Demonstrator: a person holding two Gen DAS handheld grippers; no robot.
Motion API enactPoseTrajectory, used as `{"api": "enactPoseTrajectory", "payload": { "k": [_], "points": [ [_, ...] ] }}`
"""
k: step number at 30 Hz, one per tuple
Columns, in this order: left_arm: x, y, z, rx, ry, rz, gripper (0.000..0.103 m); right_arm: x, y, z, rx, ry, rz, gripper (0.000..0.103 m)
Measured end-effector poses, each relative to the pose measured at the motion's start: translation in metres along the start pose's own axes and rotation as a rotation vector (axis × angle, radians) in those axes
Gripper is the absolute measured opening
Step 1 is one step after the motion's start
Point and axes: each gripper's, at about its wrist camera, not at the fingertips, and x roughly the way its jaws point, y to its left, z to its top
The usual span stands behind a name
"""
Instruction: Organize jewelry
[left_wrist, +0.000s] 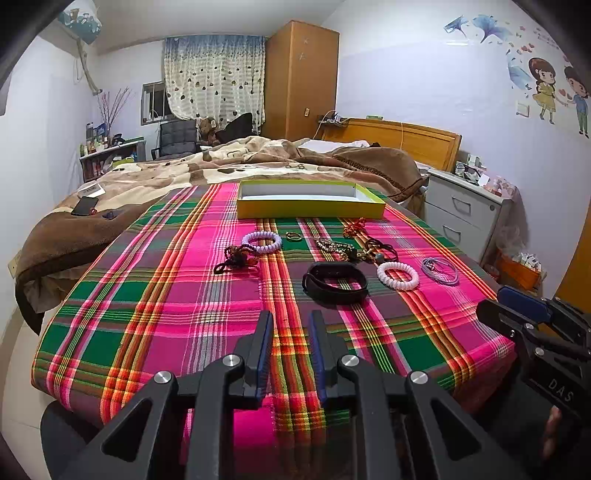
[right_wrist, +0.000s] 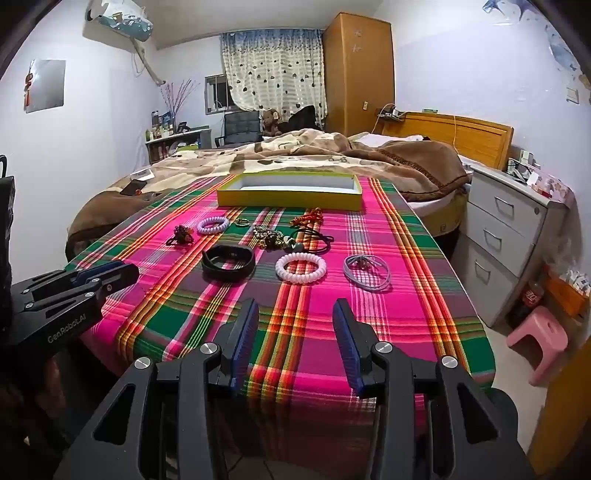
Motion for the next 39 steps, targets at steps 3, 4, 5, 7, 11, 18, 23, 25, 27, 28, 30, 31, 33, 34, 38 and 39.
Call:
{"api": "enactPoseTrajectory", "payload": {
  "k": [3, 4, 5, 7, 11, 18, 23, 25, 27, 28, 30, 31, 33, 34, 38, 39],
  "points": [
    [-0.0023, 0.0005, 0.0008, -0.005, -0.007, 0.002, 0.019, -0.0007, -0.0007, 0.0001, 0.002, -0.005, -0.002, 0.043],
    [-0.0026, 0.0004, 0.0008, -0.006, -0.008, 0.003, 0.019, -0.0007, -0.0006, 0.0004, 0.002, -0.006, -0.003, 0.043],
    [-0.0032, 0.0004, 0.0007, -0.007, -0.010, 0.003, 0.019, 0.0004, -0.0007, 0.0009, 0.002, -0.005, -0.003, 0.043],
    [-0.0045, 0.0006, 0.0004, -0.006, -0.013, 0.006, 0.019, 0.0004, -0.0007, 0.0009, 0.002, -0.005, -0.003, 0.043],
    [-0.0051, 0.0009, 0.0002, -0.006, -0.013, 0.006, 0.019, -0.0001, 0.0000, 0.0011, 0.001, -0.008, -0.004, 0.043],
    [-0.0050, 0.0011, -0.0002, -0.007, -0.013, 0.007, 0.019, -0.0019, 0.0002, 0.0017, 0.001, -0.011, -0.002, 0.043],
    [-0.0057, 0.0013, -0.0006, -0.006, -0.014, 0.006, 0.019, -0.0027, 0.0011, 0.0023, 0.000, -0.011, -0.001, 0.043],
    [-0.0057, 0.0012, -0.0006, -0.006, -0.014, 0.006, 0.019, -0.0028, 0.0011, 0.0022, 0.000, -0.011, -0.001, 0.043],
    [-0.0055, 0.0012, -0.0006, -0.007, -0.014, 0.007, 0.019, -0.0027, 0.0013, 0.0021, 0.000, -0.011, -0.002, 0.043],
    [-0.0056, 0.0014, -0.0007, -0.007, -0.013, 0.007, 0.019, -0.0028, 0.0013, 0.0021, -0.001, -0.012, -0.002, 0.043],
    [-0.0056, 0.0011, -0.0010, -0.006, -0.014, 0.007, 0.019, -0.0029, 0.0011, 0.0022, 0.000, -0.011, -0.002, 0.043],
    [-0.0057, 0.0012, -0.0010, -0.007, -0.013, 0.007, 0.019, -0.0028, 0.0011, 0.0021, -0.001, -0.012, -0.002, 0.043],
    [-0.0055, 0.0013, -0.0012, -0.007, -0.014, 0.007, 0.019, -0.0029, 0.0011, 0.0020, -0.001, -0.012, -0.002, 0.043],
    [-0.0057, 0.0013, -0.0012, -0.006, -0.014, 0.007, 0.019, -0.0029, 0.0011, 0.0020, -0.001, -0.012, -0.002, 0.043],
    [-0.0055, 0.0013, -0.0013, -0.006, -0.014, 0.007, 0.019, -0.0028, 0.0011, 0.0020, -0.002, -0.012, -0.003, 0.043],
    [-0.0054, 0.0013, -0.0013, -0.006, -0.014, 0.007, 0.019, -0.0029, 0.0010, 0.0020, -0.001, -0.012, -0.002, 0.043]
  ]
}}
